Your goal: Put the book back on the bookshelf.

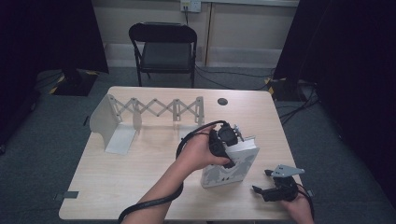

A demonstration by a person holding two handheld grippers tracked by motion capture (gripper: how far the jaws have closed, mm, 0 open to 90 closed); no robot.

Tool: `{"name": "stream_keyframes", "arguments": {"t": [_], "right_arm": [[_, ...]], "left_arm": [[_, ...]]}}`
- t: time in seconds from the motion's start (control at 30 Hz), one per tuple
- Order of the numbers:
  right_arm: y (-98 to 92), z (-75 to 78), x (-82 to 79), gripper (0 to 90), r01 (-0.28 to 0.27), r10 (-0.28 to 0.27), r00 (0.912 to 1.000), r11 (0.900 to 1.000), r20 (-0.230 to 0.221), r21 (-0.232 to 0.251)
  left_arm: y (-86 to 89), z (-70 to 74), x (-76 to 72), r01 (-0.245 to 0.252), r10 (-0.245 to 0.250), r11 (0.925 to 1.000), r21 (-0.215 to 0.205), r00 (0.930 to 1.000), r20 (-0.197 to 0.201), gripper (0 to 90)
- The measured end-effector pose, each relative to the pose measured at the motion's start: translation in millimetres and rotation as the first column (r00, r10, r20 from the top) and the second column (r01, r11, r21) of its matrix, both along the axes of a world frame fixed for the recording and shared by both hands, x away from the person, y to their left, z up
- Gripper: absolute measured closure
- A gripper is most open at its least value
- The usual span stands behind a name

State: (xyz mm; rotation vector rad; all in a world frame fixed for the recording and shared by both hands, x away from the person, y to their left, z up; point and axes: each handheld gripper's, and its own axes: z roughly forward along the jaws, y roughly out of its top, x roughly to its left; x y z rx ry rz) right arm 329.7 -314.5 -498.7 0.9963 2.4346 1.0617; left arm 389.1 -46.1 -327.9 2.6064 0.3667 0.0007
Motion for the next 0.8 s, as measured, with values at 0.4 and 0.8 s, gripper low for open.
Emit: {"name": "stream_keyframes", "arguments": {"t": [0.4,0.8], "right_arm": [[0.0,-0.2,0.0,13.8,0.000,0.000,1.0000,1.000,0.001,0.002],[0.0,-0.2,0.0,13.7,0.000,0.000,1.0000,1.000,0.002,0.001]], "left_arm": [[-1.3,-1.8,-3.2,0.010,-0.011,0.9996,0.026,0.9992,0.038,41.9],[-2.5,-1.3,-8.1,-0.008,0.006,0.9995,0.031,0.9988,0.049,46.4]]}}
